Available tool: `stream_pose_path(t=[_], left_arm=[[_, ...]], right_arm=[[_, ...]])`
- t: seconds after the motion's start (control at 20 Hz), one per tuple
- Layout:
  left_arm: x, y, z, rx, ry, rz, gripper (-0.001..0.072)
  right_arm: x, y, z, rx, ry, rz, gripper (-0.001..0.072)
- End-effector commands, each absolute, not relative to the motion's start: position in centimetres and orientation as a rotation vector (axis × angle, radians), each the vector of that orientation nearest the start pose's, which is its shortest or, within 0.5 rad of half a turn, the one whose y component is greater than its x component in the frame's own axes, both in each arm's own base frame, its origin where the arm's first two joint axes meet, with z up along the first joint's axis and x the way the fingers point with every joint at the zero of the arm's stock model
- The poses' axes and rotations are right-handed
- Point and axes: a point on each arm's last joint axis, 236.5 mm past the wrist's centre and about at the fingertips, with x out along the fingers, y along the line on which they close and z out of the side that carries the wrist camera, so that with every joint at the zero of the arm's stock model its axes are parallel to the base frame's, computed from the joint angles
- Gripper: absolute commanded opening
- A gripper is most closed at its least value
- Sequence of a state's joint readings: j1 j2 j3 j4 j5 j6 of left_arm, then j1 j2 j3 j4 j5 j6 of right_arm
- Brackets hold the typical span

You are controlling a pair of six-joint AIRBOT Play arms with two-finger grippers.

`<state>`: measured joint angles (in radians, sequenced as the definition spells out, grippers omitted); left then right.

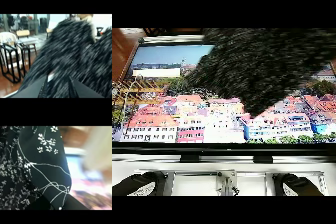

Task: Fold the shirts.

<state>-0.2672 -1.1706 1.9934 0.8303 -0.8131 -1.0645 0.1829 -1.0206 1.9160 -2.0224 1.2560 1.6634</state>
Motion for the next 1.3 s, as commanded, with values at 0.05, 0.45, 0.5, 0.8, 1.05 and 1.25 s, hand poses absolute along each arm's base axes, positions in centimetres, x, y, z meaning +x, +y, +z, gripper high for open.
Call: stream_pose_path(t=[0.05, 0.45, 0.5, 0.8, 1.05, 1.25], left_arm=[[35.9, -22.1, 50.0, -0.032, -0.092, -0.795, 0.0334], [37.0, -22.5, 48.8, -0.024, -0.059, -0.795, 0.0333], [37.2, -22.6, 48.5, -0.024, -0.052, -0.797, 0.0333], [37.5, -23.7, 45.2, 0.01, 0.062, -0.847, 0.0333], [37.5, -23.7, 45.1, 0.011, 0.066, -0.849, 0.0333], [37.5, -23.8, 45.1, 0.001, 0.071, -0.849, 0.0333]], right_arm=[[29.8, -15.4, 41.7, -0.082, 0.427, -0.615, 0.0053], [26.7, -24.6, 37.4, 0.06, 0.569, -0.839, 0.0053], [26.3, -25.7, 37.1, 0.068, 0.577, -0.873, 0.0053], [23.4, -31.8, 36.1, 0.119, 0.572, -1.043, 0.0053], [22.3, -35.8, 39.1, 0.091, 0.403, -1.122, 0.0053], [22.9, -37.8, 40.0, 0.065, 0.336, -1.13, 0.0053]])
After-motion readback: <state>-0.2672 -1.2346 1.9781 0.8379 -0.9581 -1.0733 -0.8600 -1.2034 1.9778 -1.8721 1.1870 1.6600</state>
